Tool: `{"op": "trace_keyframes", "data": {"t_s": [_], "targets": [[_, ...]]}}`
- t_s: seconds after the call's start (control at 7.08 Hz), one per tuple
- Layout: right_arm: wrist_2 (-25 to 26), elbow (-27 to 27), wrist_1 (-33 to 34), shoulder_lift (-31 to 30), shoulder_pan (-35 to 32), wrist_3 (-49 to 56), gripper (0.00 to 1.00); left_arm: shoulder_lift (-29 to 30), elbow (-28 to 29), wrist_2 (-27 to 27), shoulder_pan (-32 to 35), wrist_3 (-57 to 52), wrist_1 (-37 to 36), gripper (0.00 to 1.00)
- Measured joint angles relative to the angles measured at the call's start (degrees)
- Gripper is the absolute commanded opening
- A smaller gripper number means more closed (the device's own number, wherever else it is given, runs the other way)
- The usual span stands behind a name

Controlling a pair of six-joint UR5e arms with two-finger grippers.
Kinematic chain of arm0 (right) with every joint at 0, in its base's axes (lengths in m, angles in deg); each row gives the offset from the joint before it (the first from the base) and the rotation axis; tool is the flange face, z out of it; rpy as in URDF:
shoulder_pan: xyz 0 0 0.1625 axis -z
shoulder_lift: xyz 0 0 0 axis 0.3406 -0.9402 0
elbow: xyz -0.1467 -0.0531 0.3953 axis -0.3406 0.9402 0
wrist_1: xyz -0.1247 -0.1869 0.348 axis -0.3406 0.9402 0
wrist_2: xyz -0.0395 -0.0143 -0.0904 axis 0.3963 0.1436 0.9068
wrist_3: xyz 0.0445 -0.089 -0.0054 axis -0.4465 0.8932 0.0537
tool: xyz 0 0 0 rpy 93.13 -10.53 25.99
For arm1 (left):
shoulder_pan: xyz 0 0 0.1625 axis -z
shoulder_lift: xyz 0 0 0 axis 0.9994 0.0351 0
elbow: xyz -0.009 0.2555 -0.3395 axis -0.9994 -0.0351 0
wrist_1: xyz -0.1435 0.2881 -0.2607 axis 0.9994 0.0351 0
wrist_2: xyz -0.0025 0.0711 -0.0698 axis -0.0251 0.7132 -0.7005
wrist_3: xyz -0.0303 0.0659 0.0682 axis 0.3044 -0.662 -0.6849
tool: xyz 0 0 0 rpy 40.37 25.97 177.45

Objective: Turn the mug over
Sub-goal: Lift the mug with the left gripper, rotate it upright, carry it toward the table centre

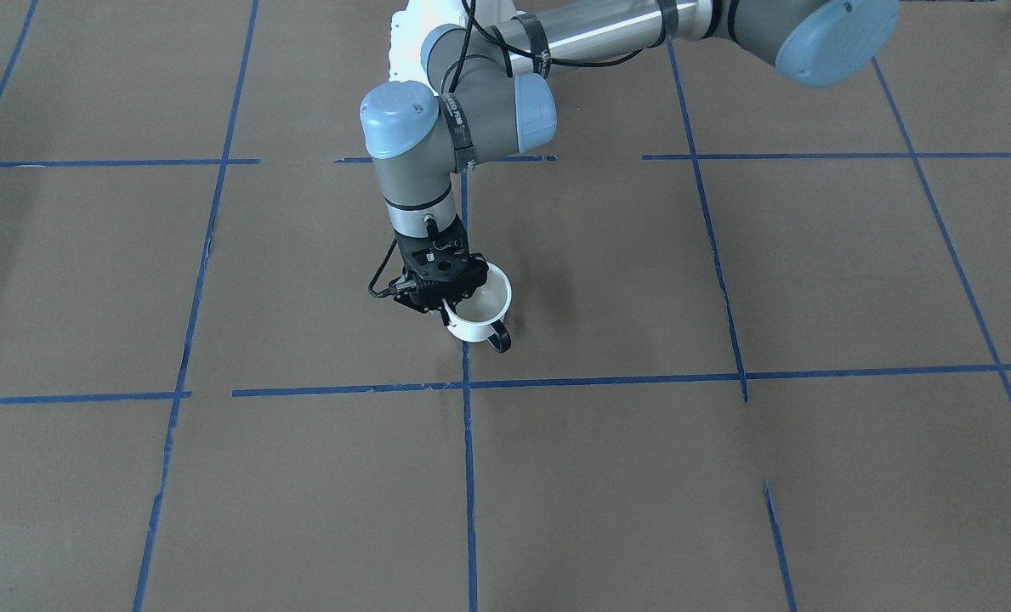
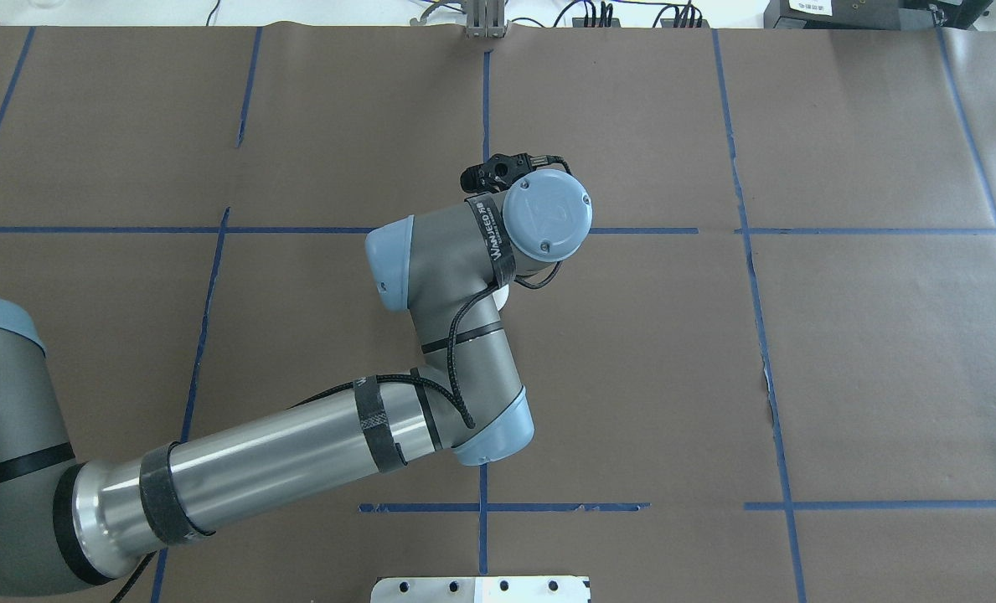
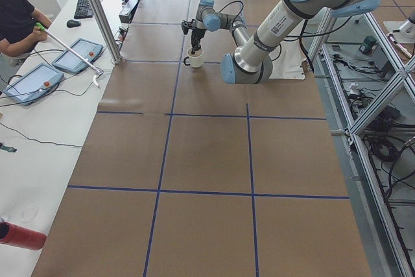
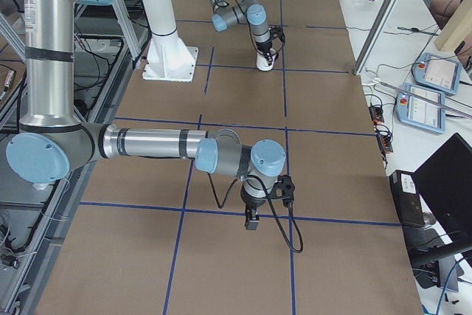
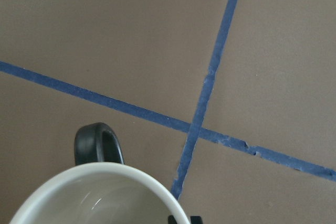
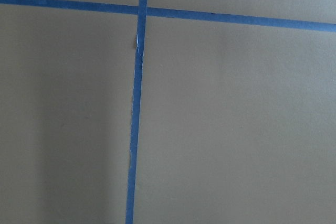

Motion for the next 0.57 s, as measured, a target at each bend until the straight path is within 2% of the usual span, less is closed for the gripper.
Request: {"op": "trace_keyframes", "data": {"t_s": [0.42, 0.57], "targets": [[0.0, 0.0, 0.0, 0.0, 0.0, 0.0, 1.0, 0.6, 0.3, 0.4, -0.6, 0.0, 0.0, 0.03], [0.0, 0.0, 0.0, 0.0, 0.0, 0.0, 1.0, 0.6, 0.3, 0.6, -0.8, 0.0, 0.0, 0.36]]}}
